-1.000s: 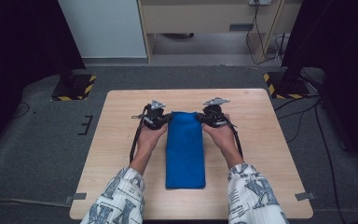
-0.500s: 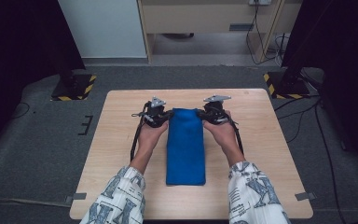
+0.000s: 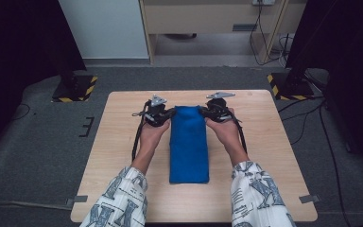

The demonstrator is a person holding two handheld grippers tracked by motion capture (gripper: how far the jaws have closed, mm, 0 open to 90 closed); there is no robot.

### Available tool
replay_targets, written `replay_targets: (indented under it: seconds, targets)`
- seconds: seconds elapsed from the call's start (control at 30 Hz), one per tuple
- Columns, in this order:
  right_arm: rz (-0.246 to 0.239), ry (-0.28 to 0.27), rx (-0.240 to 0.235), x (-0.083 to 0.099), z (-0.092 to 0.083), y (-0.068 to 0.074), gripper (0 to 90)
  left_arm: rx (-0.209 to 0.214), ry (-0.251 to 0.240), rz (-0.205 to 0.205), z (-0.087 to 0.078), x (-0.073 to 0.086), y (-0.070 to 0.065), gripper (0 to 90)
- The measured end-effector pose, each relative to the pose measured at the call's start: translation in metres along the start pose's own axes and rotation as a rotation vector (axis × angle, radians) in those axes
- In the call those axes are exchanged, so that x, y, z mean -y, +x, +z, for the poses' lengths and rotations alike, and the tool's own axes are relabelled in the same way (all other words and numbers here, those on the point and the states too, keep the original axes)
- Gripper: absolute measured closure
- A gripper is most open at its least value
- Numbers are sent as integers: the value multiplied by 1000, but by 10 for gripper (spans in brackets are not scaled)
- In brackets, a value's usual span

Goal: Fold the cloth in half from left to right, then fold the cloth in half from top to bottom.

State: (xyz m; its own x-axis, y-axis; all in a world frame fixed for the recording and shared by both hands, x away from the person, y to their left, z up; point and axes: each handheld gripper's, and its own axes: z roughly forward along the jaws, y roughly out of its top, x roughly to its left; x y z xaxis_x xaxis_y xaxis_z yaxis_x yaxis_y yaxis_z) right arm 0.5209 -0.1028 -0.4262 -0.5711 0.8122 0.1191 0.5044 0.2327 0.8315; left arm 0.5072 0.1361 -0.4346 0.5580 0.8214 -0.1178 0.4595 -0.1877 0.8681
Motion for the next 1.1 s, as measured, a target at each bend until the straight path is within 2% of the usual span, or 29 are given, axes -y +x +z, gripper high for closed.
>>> replay_targets:
  seconds: [0.27,0.43,0.5,0.57,0.6,1.1]
  targets:
    - [2,-8,-1,-2,0,0,858,4,-3,22,-2,-9,-3,873]
    - [15,-21,-9,-5,-2,-2,859,3,-13,15,-3,-11,-1,873]
    - [21,-21,-7,-6,-2,-2,858,10,-19,-12,-2,-11,1,873]
    - [21,-28,-7,-7,-2,-3,859,10,-20,-12,-2,-11,1,874]
    - [18,-27,-7,-7,-2,-2,858,4,-11,10,-2,-13,1,874]
    - [16,-46,-16,-6,-9,-2,858,20,-24,15,-6,-18,-2,874]
